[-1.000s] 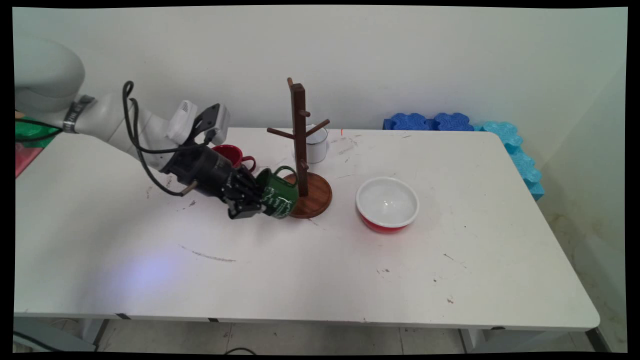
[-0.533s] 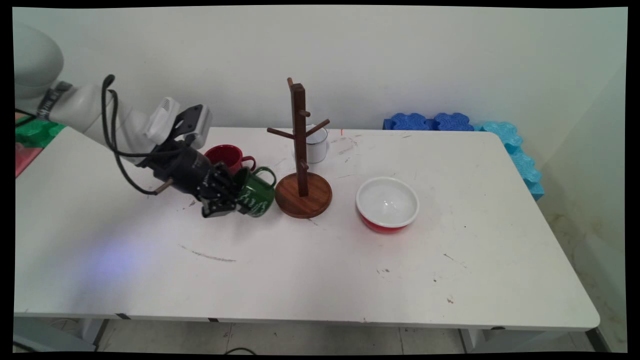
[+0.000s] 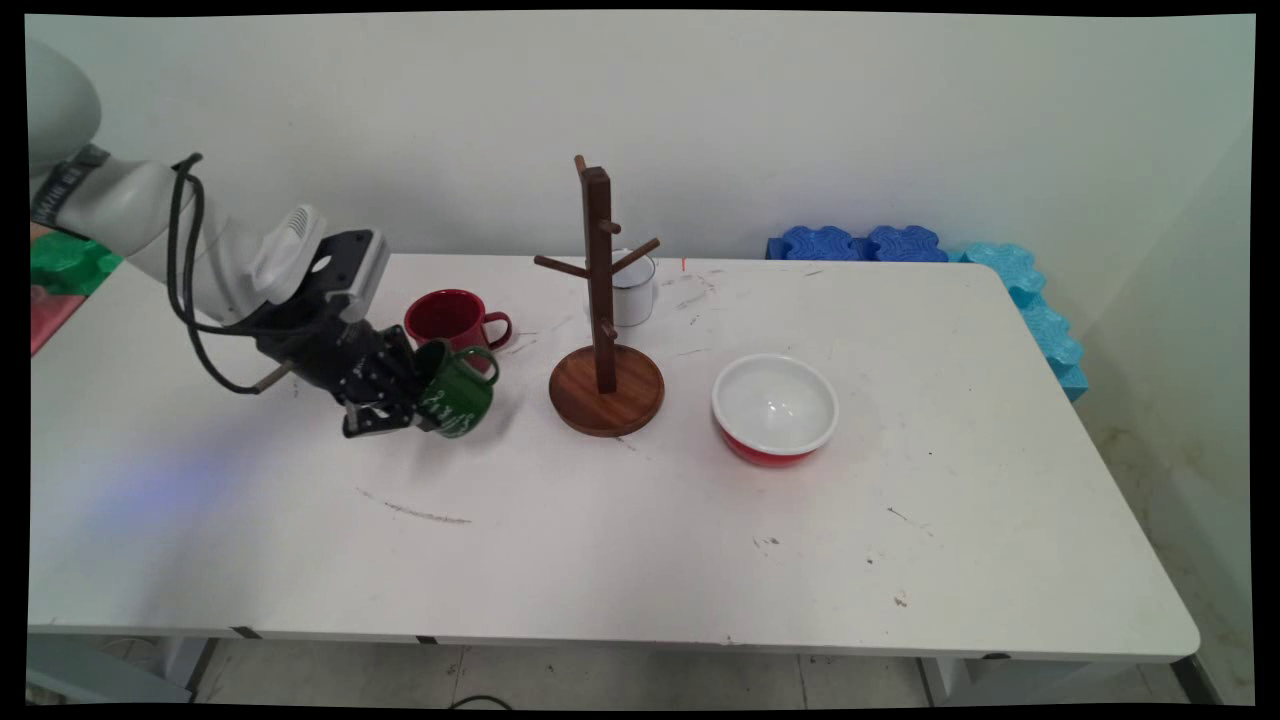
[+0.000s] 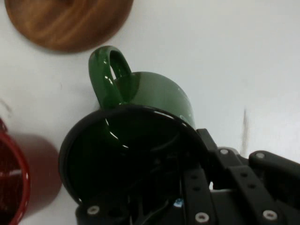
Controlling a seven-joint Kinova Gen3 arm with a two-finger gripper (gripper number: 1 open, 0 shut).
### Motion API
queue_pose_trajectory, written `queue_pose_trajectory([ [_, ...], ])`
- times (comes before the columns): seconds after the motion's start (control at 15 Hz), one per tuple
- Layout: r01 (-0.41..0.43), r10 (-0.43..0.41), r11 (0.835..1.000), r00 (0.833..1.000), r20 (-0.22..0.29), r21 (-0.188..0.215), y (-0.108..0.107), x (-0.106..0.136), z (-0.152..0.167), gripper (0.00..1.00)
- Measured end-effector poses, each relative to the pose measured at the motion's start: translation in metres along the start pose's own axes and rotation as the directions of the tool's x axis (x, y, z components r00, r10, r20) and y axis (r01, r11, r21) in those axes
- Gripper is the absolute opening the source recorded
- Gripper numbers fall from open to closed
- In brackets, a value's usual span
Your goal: Place the picked object on the table
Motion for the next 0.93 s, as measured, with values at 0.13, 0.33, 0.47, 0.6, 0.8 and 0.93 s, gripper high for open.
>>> queue_pose_trajectory([
  [0.13,-0.026,0.026,1.000,0.999,0.036,0.005,-0.002,-0.006,0.001,0.00],
  [0.33,-0.066,0.066,0.998,0.994,0.088,0.000,-0.001,-0.016,0.008,0.00],
  [0.47,-0.089,0.089,0.996,0.989,0.118,-0.005,0.001,-0.021,0.012,0.00],
  [0.6,-0.111,0.112,0.994,0.983,0.145,-0.013,0.001,-0.026,0.016,0.00],
  [0.8,-0.139,0.140,0.990,0.974,0.177,-0.020,0.002,-0.032,0.020,0.00],
  [0.93,-0.152,0.153,0.988,0.970,0.188,-0.023,0.001,-0.034,0.021,0.00],
])
